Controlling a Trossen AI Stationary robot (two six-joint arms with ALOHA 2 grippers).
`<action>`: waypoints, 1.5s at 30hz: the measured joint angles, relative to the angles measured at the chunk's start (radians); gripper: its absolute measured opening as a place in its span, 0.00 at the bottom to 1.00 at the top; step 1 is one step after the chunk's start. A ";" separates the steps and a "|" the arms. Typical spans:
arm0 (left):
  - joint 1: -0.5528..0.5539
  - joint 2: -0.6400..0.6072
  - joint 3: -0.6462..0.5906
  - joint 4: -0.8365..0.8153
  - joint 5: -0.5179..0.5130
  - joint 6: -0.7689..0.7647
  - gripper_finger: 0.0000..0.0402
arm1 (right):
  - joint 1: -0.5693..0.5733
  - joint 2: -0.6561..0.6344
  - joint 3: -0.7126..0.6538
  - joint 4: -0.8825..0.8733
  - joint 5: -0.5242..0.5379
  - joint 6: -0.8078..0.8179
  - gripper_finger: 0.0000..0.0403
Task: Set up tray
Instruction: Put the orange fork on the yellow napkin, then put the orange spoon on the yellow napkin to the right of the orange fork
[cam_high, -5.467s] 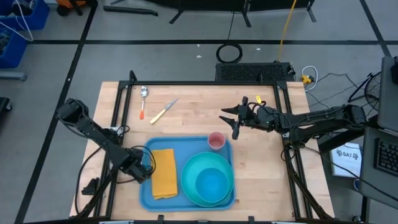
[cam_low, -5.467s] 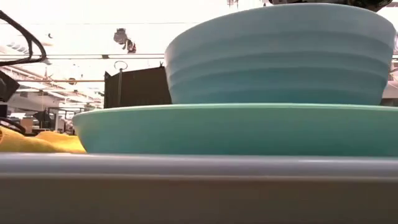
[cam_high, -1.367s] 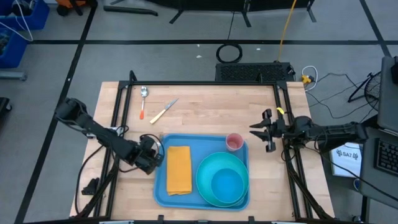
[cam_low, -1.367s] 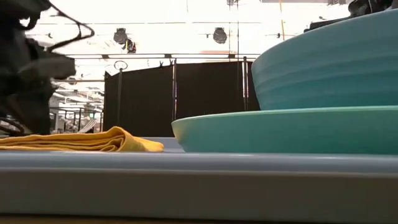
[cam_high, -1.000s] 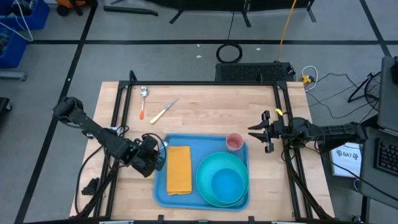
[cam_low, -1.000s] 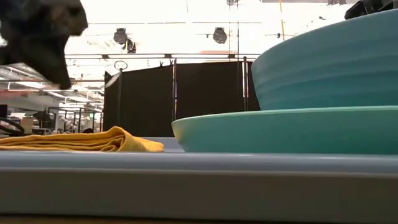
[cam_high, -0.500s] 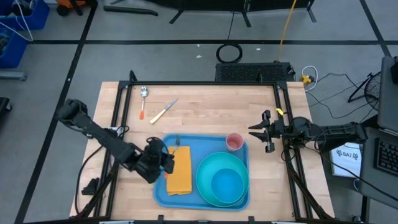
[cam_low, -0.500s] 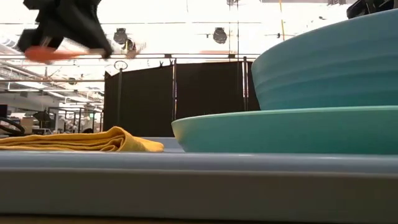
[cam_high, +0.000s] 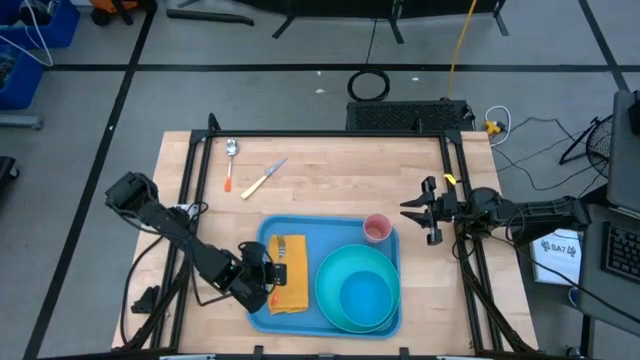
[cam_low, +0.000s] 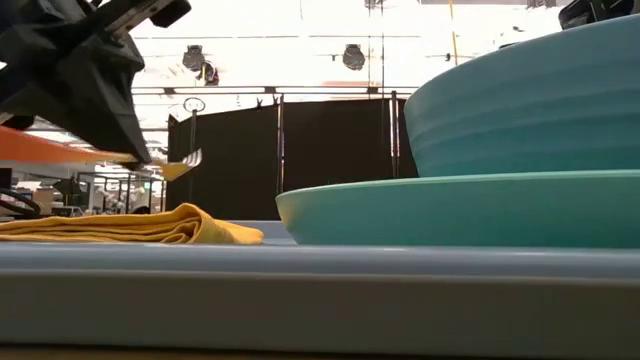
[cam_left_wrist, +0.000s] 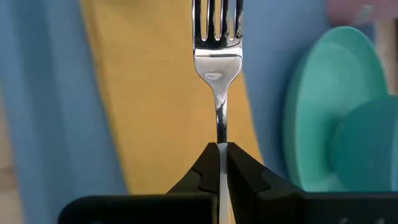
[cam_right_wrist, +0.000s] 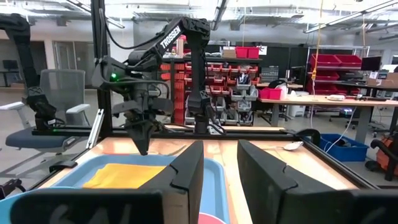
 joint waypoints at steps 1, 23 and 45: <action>0.000 0.000 0.000 -0.014 0.002 -0.013 0.02 | 0.000 0.000 0.000 0.000 0.000 0.000 0.22; 0.035 0.123 0.000 0.030 0.095 -0.061 0.02 | 0.000 0.000 0.000 0.045 -0.003 -0.019 0.22; 0.026 0.053 0.000 -0.041 0.088 -0.031 0.34 | 0.000 0.000 0.000 0.038 -0.003 -0.004 0.22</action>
